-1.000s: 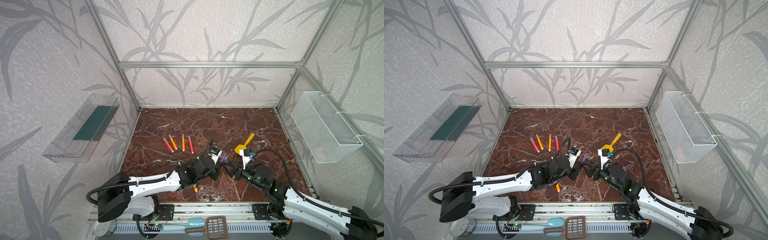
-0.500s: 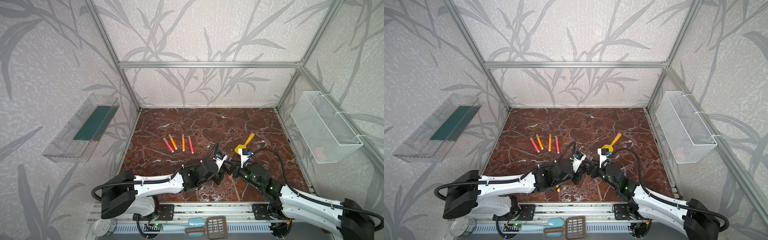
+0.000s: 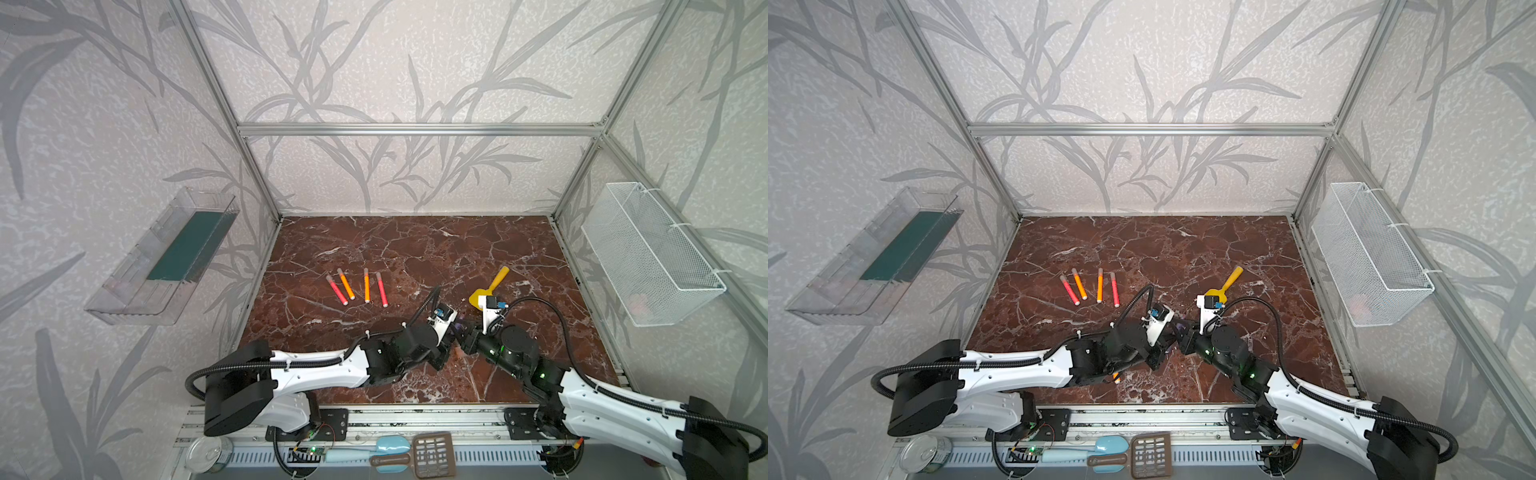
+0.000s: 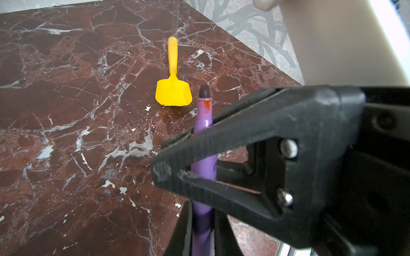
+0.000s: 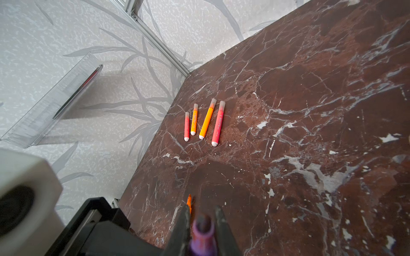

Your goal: Insert the pens into the pen caps

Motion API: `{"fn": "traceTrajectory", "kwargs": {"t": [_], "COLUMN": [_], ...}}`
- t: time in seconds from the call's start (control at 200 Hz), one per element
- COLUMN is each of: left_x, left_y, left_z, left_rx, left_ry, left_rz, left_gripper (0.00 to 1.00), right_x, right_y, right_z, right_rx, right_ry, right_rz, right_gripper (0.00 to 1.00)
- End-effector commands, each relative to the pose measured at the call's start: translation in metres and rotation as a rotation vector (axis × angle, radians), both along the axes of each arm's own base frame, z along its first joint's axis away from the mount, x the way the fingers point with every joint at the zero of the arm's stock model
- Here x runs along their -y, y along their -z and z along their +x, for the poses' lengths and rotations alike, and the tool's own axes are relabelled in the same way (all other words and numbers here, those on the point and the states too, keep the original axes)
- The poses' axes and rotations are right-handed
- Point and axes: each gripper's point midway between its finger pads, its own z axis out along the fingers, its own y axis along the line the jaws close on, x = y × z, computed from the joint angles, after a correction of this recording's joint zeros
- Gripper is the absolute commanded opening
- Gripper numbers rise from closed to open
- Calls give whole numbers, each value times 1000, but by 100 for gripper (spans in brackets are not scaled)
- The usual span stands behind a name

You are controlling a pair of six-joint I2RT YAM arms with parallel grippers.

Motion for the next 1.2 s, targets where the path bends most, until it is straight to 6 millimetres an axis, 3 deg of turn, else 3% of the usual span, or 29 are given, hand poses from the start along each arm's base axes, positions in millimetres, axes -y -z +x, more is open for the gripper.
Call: {"fn": "traceTrajectory", "kwargs": {"t": [0.0,0.105,0.25,0.7,1.195], "left_x": [-1,0,3,11,10], "left_y": [7,12,21,19,-6], "left_z": [2,3,3,3,12], "left_rx": [16,20,9,5,72], "left_ry": [-14,-16,-16,-1,-36], "left_rz": [8,-5,6,-21,-67], "left_gripper": [24,34,38,31,32], "right_x": [2,2,1,-4,-20], "right_y": [-16,-21,-26,-21,-20], "right_z": [-1,-4,-6,-5,-12], "right_rx": [30,39,46,33,25], "right_ry": [7,-5,-20,-28,-75], "right_rz": [46,60,75,66,67], "right_gripper": [3,1,0,0,0]}}
